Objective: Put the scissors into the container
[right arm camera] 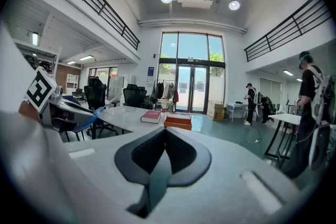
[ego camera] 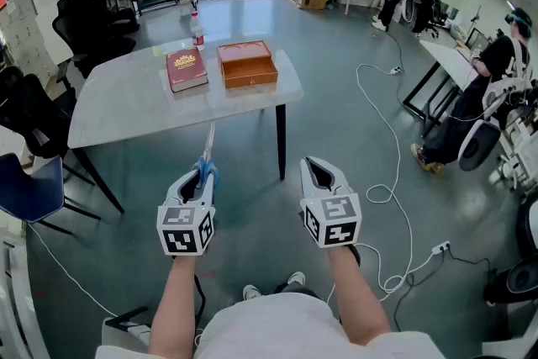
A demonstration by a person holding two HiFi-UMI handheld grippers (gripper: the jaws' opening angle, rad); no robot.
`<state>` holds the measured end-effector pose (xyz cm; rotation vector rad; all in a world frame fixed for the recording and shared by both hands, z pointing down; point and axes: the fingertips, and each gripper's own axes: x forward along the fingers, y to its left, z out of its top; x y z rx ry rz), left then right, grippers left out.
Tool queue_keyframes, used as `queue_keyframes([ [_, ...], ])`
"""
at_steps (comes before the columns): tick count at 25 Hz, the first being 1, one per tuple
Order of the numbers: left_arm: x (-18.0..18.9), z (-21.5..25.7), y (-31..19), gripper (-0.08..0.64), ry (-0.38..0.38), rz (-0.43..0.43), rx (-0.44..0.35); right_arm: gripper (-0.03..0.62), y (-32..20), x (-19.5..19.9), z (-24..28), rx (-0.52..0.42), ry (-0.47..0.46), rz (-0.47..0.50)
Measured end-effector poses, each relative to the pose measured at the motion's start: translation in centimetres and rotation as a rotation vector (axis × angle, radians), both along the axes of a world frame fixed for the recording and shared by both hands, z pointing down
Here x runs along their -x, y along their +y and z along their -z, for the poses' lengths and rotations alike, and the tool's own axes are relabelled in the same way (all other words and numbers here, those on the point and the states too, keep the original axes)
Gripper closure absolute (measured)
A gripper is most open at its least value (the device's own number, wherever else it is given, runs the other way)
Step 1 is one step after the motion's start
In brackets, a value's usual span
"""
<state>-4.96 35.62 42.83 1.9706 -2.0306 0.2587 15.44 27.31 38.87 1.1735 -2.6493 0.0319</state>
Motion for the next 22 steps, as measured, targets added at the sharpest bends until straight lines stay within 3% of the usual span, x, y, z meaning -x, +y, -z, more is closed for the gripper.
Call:
queue_keyframes([
  [11, 0.9, -1.0, -1.8, 0.476, 0.003, -0.024, 0.018, 0.588, -1.7, 1.3, -0.9, 0.019, 0.013, -0.001],
  [22, 3.2, -1.7, -8.8, 0.476, -0.015, -0.008, 0.048, 0.588, -9.3, 3.5, -2.1, 0.042, 0.011, 0.024],
])
